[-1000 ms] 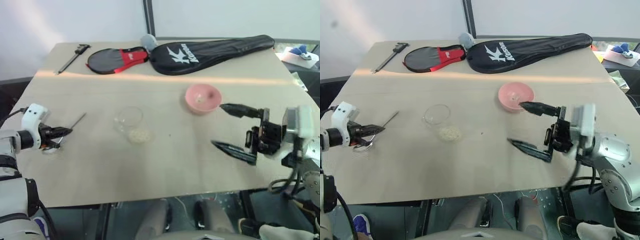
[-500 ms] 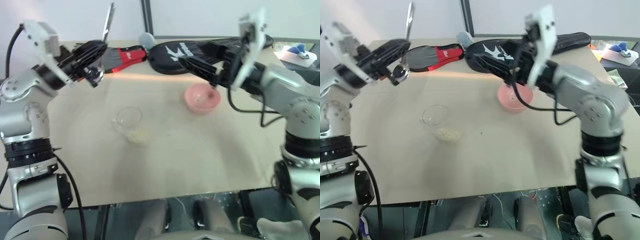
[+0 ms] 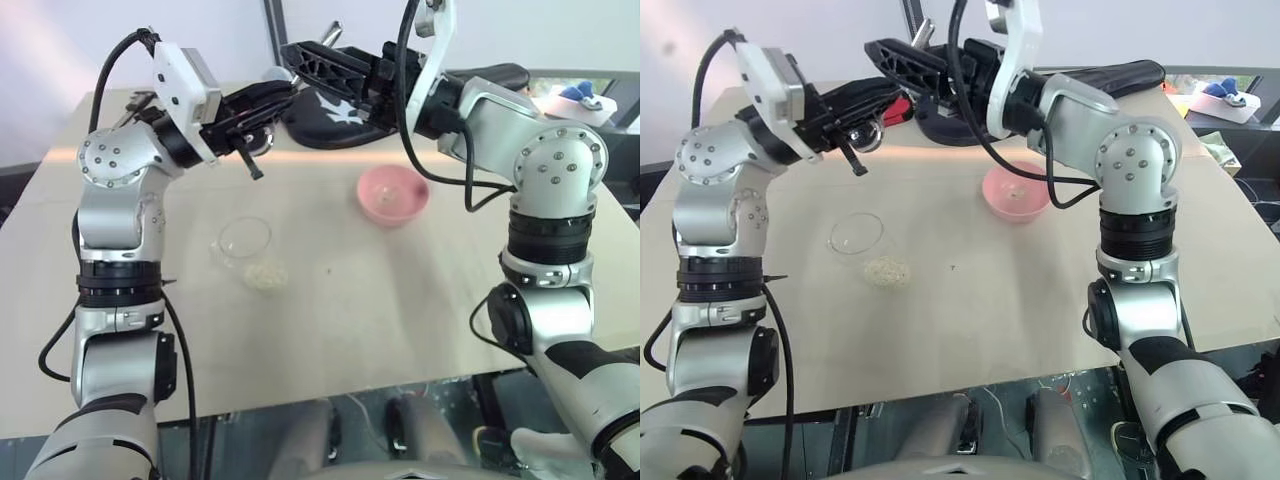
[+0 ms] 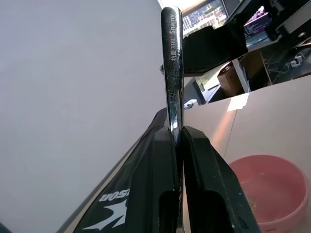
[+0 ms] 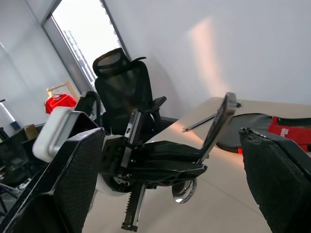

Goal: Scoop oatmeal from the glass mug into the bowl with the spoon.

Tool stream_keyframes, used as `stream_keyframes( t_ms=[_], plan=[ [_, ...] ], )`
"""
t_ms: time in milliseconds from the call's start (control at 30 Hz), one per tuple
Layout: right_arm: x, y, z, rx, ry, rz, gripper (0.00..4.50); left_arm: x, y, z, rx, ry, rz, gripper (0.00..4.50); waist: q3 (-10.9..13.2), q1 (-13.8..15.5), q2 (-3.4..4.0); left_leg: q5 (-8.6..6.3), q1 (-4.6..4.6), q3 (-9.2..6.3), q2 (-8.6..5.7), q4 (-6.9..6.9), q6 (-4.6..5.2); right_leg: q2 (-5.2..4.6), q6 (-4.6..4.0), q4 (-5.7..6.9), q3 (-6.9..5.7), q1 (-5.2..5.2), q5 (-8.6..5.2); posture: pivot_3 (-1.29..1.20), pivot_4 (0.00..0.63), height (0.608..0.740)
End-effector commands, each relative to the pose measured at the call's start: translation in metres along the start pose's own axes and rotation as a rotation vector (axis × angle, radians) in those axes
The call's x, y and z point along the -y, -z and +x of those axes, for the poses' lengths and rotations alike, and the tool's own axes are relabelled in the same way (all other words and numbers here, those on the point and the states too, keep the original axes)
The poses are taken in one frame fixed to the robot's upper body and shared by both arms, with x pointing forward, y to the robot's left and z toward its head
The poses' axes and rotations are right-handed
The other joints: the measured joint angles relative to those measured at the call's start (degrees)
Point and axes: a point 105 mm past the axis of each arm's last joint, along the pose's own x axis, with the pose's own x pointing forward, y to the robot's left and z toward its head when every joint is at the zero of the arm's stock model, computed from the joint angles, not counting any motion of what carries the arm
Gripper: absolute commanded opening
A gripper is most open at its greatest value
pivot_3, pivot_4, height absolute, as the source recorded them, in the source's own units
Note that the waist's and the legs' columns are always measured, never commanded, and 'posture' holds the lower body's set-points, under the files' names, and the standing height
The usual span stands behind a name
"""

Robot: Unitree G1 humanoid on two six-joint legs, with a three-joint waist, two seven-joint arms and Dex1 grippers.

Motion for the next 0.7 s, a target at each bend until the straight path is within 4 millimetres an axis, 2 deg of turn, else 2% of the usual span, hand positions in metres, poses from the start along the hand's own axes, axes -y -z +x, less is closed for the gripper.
stream_keyframes(
  t_ms=[33, 67, 100, 167, 200, 333, 567, 667, 700],
  plan=[
    [-0.002, -0.019, -0.004, 0.076, -0.006, -0.010, 3.97, 0.006, -0.016, 0.002, 0.057, 0.027, 0.040, 0.00, 0.0, 0.0, 0.00, 0.00, 0.00, 0.00, 0.00, 0.00, 0.00, 0.00, 0.00, 0.00, 0.00, 0.00, 0.00, 0.00, 0.150, 0.740],
    [-0.001, -0.020, -0.004, 0.078, -0.001, -0.007, 3.63, 0.008, -0.017, 0.002, 0.060, 0.031, 0.040, 0.00, 0.0, 0.0, 0.00, 0.00, 0.00, 0.00, 0.00, 0.00, 0.00, 0.00, 0.00, 0.00, 0.00, 0.00, 0.00, 0.00, 0.150, 0.740],
    [0.000, -0.020, -0.005, 0.079, 0.002, -0.006, 3.06, 0.009, -0.018, 0.003, 0.064, 0.034, 0.042, 0.00, 0.0, 0.0, 0.00, 0.00, 0.00, 0.00, 0.00, 0.00, 0.00, -0.01, 0.00, 0.00, 0.01, 0.00, 0.00, 0.00, 0.150, 0.740],
    [0.002, -0.019, -0.005, 0.075, 0.009, -0.005, 2.22, 0.012, -0.021, 0.003, 0.072, 0.039, 0.044, 0.00, 0.0, 0.0, 0.00, 0.00, 0.00, 0.00, 0.00, 0.00, 0.00, -0.01, 0.00, 0.00, 0.00, 0.00, 0.00, 0.00, 0.150, 0.740],
    [0.002, -0.019, -0.005, 0.073, 0.009, -0.003, 1.93, 0.014, -0.023, 0.004, 0.077, 0.045, 0.044, 0.00, 0.0, 0.0, 0.01, 0.00, 0.00, 0.00, 0.00, 0.00, 0.00, 0.00, 0.00, 0.00, 0.01, -0.01, 0.00, 0.00, 0.150, 0.740],
    [0.002, -0.017, -0.004, 0.060, 0.004, 0.000, 0.06, 0.016, -0.025, 0.005, 0.085, 0.045, 0.034, 0.00, 0.0, 0.0, 0.02, 0.00, 0.00, 0.00, 0.00, 0.00, 0.00, 0.00, 0.00, 0.01, 0.02, -0.02, 0.00, 0.00, 0.150, 0.740],
    [0.001, -0.014, -0.012, 0.041, -0.009, 0.034, 0.06, 0.016, -0.028, 0.009, 0.094, 0.035, 0.029, 0.00, 0.0, 0.0, 0.02, 0.00, 0.00, 0.00, 0.00, 0.00, 0.00, 0.00, 0.00, 0.01, 0.02, -0.02, 0.00, 0.00, 0.150, 0.740],
    [0.005, -0.017, -0.020, 0.055, 0.005, 0.046, 0.06, 0.016, -0.029, 0.006, 0.099, 0.030, -0.031, 0.00, 0.0, 0.0, 0.03, 0.00, 0.00, 0.00, 0.00, 0.00, 0.00, 0.00, 0.00, 0.02, 0.02, -0.02, 0.00, 0.00, 0.150, 0.740],
    [0.007, -0.019, -0.022, 0.061, 0.015, 0.049, 0.00, 0.013, -0.030, 0.005, 0.104, 0.017, -0.062, 0.77, 0.0, 0.0, 0.02, 0.00, 0.00, 0.00, 0.01, 0.00, 0.00, 0.00, 0.00, 0.02, 0.02, -0.02, 0.00, 0.00, 0.150, 0.740]
  ],
)
